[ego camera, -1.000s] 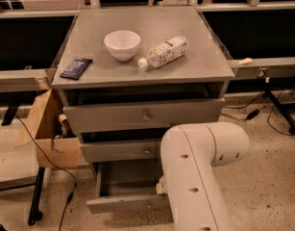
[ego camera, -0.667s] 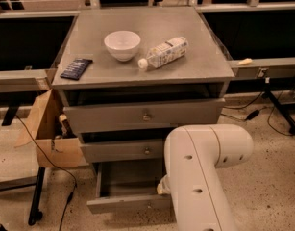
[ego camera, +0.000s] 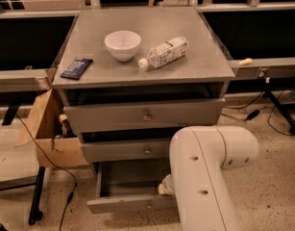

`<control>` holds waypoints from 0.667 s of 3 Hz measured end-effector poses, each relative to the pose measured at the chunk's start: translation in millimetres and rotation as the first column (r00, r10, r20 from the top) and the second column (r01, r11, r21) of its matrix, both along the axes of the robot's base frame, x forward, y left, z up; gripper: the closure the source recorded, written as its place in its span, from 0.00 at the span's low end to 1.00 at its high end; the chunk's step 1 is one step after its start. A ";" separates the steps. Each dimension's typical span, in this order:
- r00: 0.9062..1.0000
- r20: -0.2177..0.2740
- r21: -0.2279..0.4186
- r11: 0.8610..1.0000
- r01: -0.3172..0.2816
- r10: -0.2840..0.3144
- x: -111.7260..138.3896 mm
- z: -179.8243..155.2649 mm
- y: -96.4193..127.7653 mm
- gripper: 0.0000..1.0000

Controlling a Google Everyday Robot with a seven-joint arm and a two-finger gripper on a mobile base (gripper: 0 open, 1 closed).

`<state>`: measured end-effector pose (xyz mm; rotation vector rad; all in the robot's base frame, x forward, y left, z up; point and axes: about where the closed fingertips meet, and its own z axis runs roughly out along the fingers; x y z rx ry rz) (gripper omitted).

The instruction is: Open bottom drawer

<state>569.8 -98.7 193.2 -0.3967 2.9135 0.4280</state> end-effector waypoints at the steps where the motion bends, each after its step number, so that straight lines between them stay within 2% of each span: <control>1: 1.000 0.016 0.009 1.000 0.013 -0.013 1.3 -1.9 -3.6 1.00; 2: 1.000 0.022 0.012 1.000 0.014 -0.015 2.1 0.9 -3.8 1.00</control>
Offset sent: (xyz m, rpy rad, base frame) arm 0.0149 -0.1283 -0.0416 0.1582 -0.2786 -0.4314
